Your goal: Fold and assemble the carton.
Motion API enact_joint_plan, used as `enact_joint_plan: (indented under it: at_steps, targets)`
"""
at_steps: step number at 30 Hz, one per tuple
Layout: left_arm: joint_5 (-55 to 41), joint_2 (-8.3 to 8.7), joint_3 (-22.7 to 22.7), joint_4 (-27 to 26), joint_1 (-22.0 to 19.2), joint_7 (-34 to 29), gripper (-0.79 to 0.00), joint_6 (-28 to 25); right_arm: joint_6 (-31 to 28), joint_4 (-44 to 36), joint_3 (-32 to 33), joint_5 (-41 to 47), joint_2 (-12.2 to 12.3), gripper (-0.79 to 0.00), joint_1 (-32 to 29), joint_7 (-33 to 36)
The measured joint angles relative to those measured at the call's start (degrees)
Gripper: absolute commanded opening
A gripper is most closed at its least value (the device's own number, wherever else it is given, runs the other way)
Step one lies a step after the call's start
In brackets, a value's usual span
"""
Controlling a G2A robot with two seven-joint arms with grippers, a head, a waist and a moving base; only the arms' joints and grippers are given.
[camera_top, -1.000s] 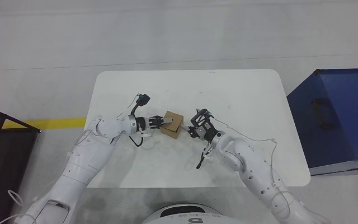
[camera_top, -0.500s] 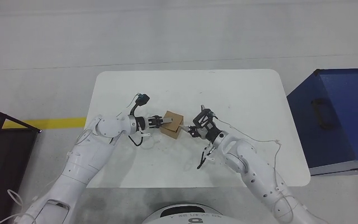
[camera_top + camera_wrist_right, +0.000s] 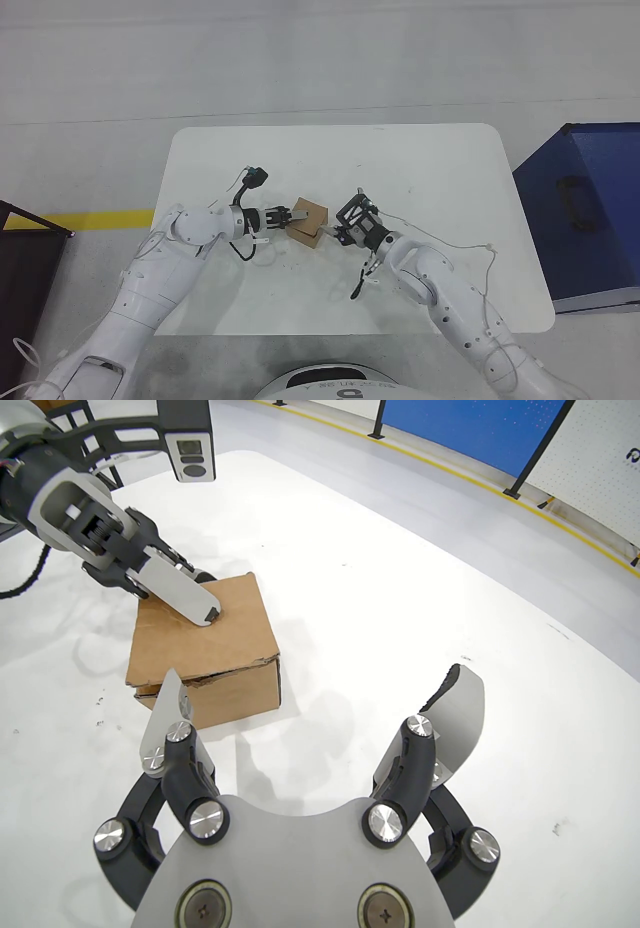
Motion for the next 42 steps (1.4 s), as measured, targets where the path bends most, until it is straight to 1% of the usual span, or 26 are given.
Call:
enact_joint_plan:
  at_steps: [5, 9, 11, 15, 17, 22, 29, 32, 34, 36, 37, 39, 42]
  targets:
    - [0.3, -0.04, 0.3, -0.1, -0.2, -0.1, -0.259, 0.1, 0.0, -1.4, 0.3, -0.1, 0.0, -0.025, -0.6, -1.7]
    - [0.4, -0.06, 0.4, 0.1, -0.3, -0.1, -0.265, 0.1, -0.4, -0.5, -1.4, -0.7, -0.5, -0.034, 0.4, -2.8]
    - [0.4, -0.06, 0.4, 0.1, -0.3, -0.1, -0.268, 0.2, -0.7, 0.9, -2.4, -1.3, -0.7, -0.037, 1.4, -1.8]
    - [0.5, -0.03, 0.4, 0.0, -0.2, 0.0, -0.262, 0.2, -2.4, 2.1, -3.5, -1.1, -1.0, -0.037, 3.2, 3.4]
    - [0.5, 0.0, 0.2, 0.0, -0.2, 0.0, -0.259, 0.2, -2.9, 1.0, -2.9, 0.0, -0.9, -0.037, 3.0, 3.6]
    - [0.4, 0.04, 0.1, -0.3, -0.2, 0.1, -0.249, 0.0, -2.4, -2.3, -1.0, -0.2, -0.5, -0.046, 0.9, 1.7]
    - [0.7, 0.03, 0.2, -0.4, -0.3, 0.3, -0.249, -0.3, -2.0, -2.1, -0.9, -1.4, -0.5, -0.055, 0.5, 1.4]
    - [1.1, 0.05, 0.2, -0.3, -0.3, 0.4, -0.228, -0.3, -1.6, -0.8, -1.9, -2.1, -0.8, -0.049, 1.7, 2.4]
    - [0.8, 0.05, 0.1, -0.4, -0.3, 0.7, -0.175, -0.4, -1.5, -0.4, -2.4, -2.0, -1.0, -0.043, 2.3, 2.8]
    - [0.5, 0.07, -0.1, -0.5, -0.1, 0.9, -0.074, -0.5, -1.3, -0.3, -2.7, -2.1, -1.1, -0.037, 2.7, 3.1]
    - [0.2, 0.08, -0.2, -0.6, -0.1, 1.0, -0.037, -0.6, -1.2, -0.3, -2.8, -2.1, -1.2, -0.04, 2.8, 3.3]
    - [-1.1, 0.09, -0.6, -0.9, 0.1, 1.1, -0.012, -1.0, -1.1, -0.4, -2.9, -2.2, -1.3, -0.04, 2.9, 3.7]
    - [-1.6, 0.15, -0.9, -1.2, 0.2, 0.8, -0.018, -1.2, -1.0, -0.8, -2.8, -2.4, -1.3, -0.037, 2.8, 4.0]
